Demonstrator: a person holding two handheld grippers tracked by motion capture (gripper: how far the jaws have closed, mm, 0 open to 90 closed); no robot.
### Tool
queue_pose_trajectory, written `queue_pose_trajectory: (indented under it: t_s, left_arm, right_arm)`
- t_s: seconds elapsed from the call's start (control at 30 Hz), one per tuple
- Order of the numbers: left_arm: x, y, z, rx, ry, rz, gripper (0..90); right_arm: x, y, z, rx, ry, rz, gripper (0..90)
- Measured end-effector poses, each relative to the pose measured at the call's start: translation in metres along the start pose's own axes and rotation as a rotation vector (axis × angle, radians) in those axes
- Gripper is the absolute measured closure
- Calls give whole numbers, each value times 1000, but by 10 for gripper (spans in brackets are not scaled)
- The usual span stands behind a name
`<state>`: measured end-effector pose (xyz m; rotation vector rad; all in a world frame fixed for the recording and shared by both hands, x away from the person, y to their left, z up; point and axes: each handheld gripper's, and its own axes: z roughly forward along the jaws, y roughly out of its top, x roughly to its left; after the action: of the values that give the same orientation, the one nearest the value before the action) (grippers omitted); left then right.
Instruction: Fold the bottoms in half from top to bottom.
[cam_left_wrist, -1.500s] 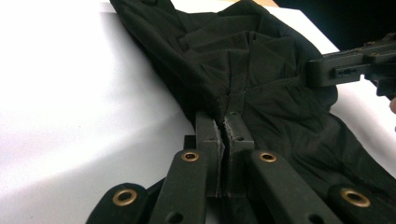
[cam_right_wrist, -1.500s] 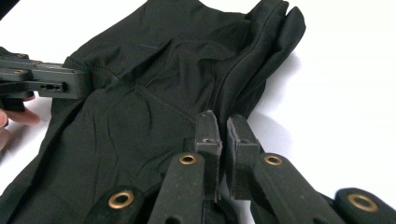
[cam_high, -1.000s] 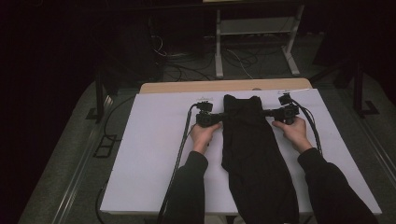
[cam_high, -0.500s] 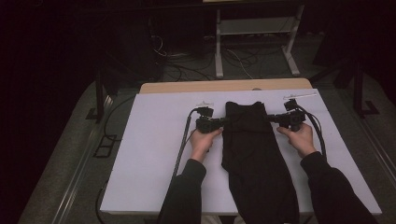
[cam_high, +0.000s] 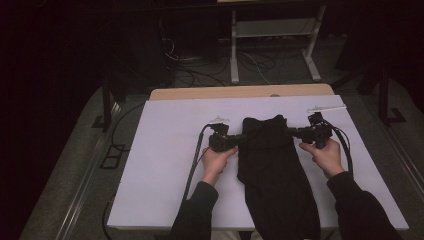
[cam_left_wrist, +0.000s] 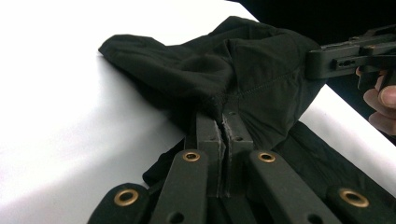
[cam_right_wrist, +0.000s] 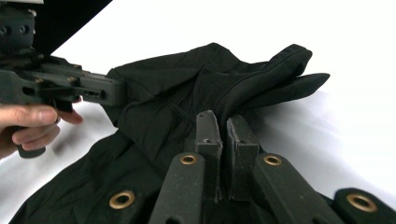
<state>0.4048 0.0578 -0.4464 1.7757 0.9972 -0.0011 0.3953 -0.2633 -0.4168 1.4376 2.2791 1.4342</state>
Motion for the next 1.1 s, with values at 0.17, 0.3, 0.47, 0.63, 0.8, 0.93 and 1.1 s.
queue_pose_trajectory:
  t_s: [0.17,0.3,0.47,0.63,0.8,0.93,1.1]
  left_arm:
    - [-8,-1,-4,-3,-14,24,866]
    - [-15,-12,-6,5,-30,43,866]
    - [-18,-22,-11,14,-34,58,866]
    - [-25,-26,-19,2,-42,79,865]
    - [-34,-26,-22,-5,-59,104,865]
    - [-41,-27,-24,-10,-72,119,865]
    - [-48,-27,-29,-14,-79,145,864]
  right_arm:
    - [6,-9,-7,5,-16,-7,843]
    - [13,-17,-12,17,-16,-26,843]
    - [21,-28,-19,37,-18,-44,843]
    - [27,-36,-24,45,-21,-53,843]
    - [27,-43,-32,39,-24,-44,842]
    - [27,-47,-40,26,-20,-32,842]
    - [28,-51,-47,16,-14,-27,842]
